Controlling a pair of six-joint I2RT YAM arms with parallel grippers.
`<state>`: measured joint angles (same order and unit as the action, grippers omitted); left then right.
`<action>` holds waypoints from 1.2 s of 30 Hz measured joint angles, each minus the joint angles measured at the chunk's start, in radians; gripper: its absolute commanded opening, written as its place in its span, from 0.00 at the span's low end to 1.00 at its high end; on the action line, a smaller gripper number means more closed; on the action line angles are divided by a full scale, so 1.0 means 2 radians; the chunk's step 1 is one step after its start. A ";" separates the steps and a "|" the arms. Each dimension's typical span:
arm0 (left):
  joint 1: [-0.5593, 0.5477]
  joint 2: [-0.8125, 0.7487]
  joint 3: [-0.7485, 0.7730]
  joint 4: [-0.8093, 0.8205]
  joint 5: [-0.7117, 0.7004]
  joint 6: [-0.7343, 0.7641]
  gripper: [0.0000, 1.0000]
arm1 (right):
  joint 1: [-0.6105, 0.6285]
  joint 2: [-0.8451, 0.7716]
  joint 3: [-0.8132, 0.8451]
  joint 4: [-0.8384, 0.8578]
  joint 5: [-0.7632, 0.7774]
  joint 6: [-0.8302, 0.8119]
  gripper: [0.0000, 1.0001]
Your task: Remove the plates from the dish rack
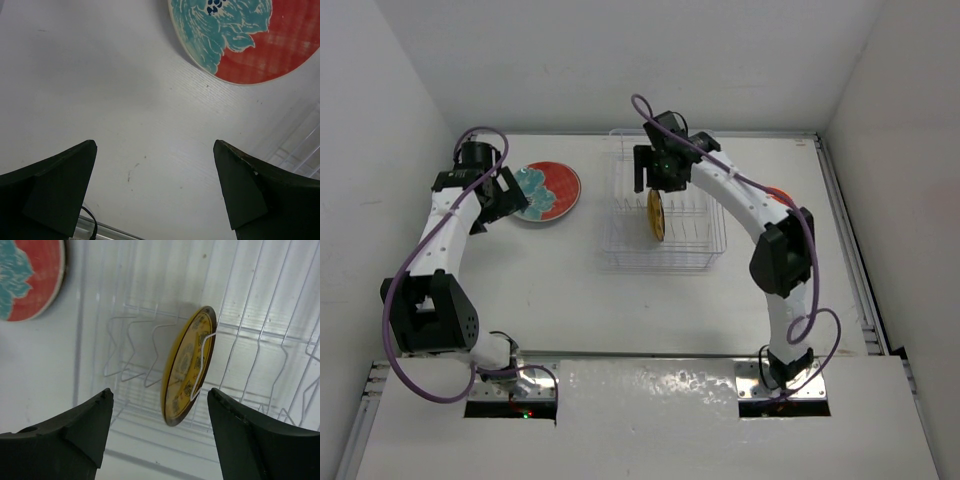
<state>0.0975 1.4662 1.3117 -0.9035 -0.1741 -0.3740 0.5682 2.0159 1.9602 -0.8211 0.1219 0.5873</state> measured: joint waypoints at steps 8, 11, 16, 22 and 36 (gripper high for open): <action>0.000 0.000 -0.010 0.001 0.000 0.000 1.00 | 0.003 0.069 0.003 -0.014 0.006 0.026 0.28; 0.000 0.000 -0.010 0.001 0.000 0.000 1.00 | 0.005 0.067 -0.014 0.001 -0.004 0.040 0.13; 0.000 0.000 -0.010 0.002 0.001 0.001 1.00 | 0.006 0.036 -0.049 0.023 -0.028 0.073 0.03; 0.000 0.000 -0.010 0.005 0.001 0.001 1.00 | 0.000 -0.024 -0.010 0.016 -0.047 0.093 0.00; 0.000 0.000 -0.010 0.007 0.001 0.001 1.00 | -0.175 -0.076 0.036 -0.065 0.069 -0.063 0.00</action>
<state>0.0975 1.4662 1.2922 -0.8898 -0.1722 -0.3714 0.2180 1.8645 2.0323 -0.9516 0.2600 0.4614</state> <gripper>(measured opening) 0.999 0.046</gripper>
